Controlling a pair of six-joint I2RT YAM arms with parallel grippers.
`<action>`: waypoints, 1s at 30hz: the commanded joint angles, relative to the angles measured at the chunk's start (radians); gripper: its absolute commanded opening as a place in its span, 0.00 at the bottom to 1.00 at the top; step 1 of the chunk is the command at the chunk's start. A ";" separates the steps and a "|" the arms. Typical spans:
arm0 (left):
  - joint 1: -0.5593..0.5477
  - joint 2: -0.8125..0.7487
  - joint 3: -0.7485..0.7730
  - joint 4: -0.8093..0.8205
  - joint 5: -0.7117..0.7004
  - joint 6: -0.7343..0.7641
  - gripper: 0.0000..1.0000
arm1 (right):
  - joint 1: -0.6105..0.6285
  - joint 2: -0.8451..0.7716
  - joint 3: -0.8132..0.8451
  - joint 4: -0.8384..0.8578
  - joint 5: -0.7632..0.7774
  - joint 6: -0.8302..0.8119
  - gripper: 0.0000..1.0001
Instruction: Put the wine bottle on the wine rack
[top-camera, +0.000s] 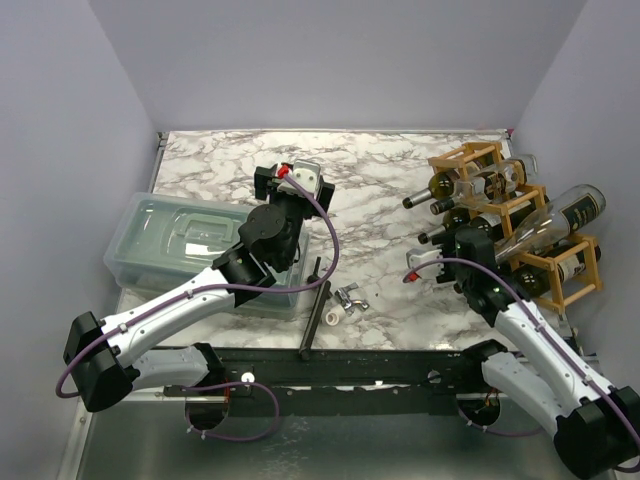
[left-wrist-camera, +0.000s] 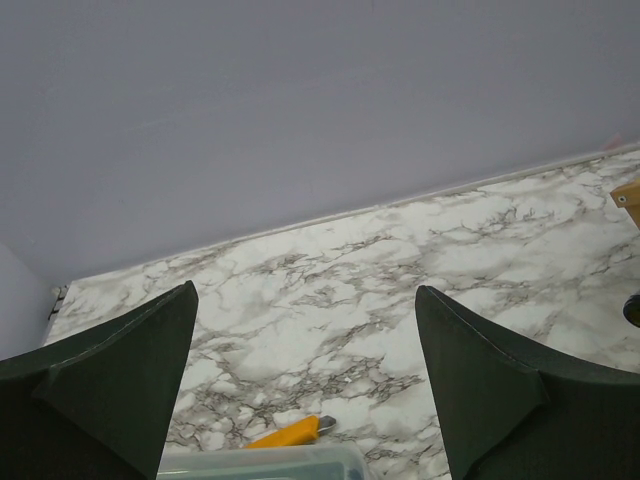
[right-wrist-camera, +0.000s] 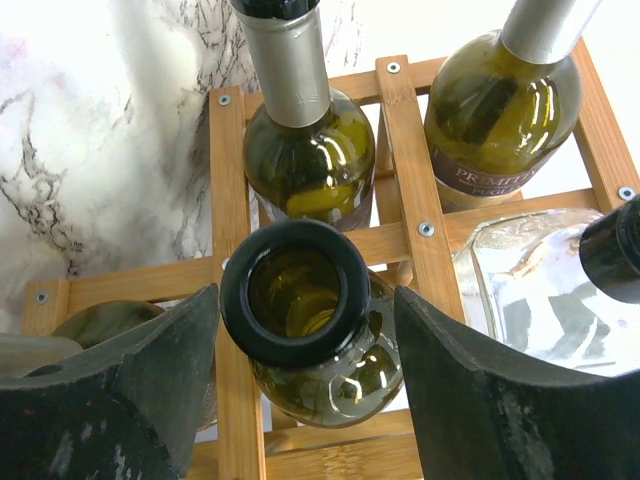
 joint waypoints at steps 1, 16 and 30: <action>-0.004 -0.010 0.021 0.002 0.015 -0.009 0.91 | -0.007 -0.042 -0.014 -0.042 -0.029 0.015 0.74; -0.004 0.004 0.025 0.001 0.011 0.020 0.91 | 0.106 -0.161 0.007 -0.094 -0.159 0.072 1.00; -0.004 0.077 0.030 0.000 -0.006 0.048 0.91 | 0.187 -0.299 0.027 0.010 -0.295 0.246 1.00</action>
